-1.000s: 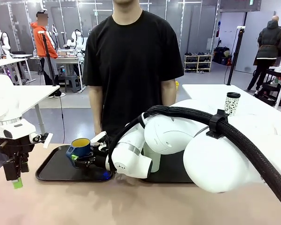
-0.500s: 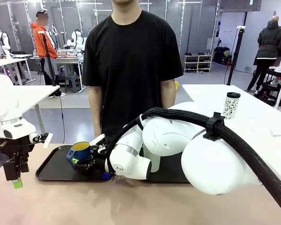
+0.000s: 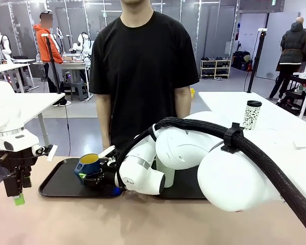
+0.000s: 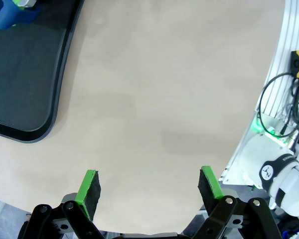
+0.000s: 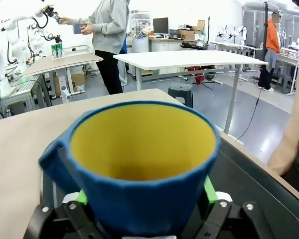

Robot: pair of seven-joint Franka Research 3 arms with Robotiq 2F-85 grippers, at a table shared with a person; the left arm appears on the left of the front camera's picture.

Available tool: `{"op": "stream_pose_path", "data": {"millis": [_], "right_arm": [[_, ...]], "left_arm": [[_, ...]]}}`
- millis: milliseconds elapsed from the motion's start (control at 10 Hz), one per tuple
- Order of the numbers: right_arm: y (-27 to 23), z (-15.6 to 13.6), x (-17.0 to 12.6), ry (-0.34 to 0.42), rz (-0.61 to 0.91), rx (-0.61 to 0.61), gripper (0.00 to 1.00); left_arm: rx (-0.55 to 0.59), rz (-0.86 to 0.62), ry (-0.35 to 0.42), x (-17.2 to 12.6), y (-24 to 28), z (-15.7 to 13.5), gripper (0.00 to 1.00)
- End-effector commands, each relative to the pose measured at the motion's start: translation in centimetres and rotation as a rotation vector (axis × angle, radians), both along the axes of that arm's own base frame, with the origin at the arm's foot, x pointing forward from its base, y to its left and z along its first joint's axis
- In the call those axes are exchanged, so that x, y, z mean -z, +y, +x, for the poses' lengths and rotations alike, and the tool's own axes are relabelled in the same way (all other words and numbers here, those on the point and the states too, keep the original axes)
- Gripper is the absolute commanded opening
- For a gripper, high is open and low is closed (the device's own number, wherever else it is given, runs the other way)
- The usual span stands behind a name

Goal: Sort and store the cups by type.
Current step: Pick up the Handle plastic cup and place it into the empty Flat Tray.

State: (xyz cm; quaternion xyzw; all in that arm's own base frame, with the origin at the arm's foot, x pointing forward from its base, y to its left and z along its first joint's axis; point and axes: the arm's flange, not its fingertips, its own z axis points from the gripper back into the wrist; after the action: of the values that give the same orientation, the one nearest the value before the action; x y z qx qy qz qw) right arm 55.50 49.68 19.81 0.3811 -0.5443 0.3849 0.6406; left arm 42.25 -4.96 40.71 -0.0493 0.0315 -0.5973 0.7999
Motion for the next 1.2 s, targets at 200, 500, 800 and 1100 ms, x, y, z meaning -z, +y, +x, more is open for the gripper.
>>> {"op": "stream_pose_path", "data": {"millis": [200, 500, 800, 1100], "right_arm": [[-0.1, -8.2, 2.3, -0.043, 0.009, 0.068, 1.0], [-0.4, -8.9, 2.3, -0.024, -0.005, 0.06, 1.0], [-0.9, -9.7, 2.2, -0.031, -0.004, 0.087, 1.0], [-1.6, -10.7, 2.3, -0.019, -0.008, 0.09, 1.0]], "left_arm": [[-0.011, 0.004, 0.002, -0.3, 0.0, 0.1, 1.0], [-0.011, 0.004, 0.002, -0.3, 0.0, 0.1, 1.0], [-0.011, 0.004, 0.002, -0.3, 0.0, 0.1, 1.0], [-0.011, 0.004, 0.002, -0.3, 0.0, 0.1, 1.0]]}}
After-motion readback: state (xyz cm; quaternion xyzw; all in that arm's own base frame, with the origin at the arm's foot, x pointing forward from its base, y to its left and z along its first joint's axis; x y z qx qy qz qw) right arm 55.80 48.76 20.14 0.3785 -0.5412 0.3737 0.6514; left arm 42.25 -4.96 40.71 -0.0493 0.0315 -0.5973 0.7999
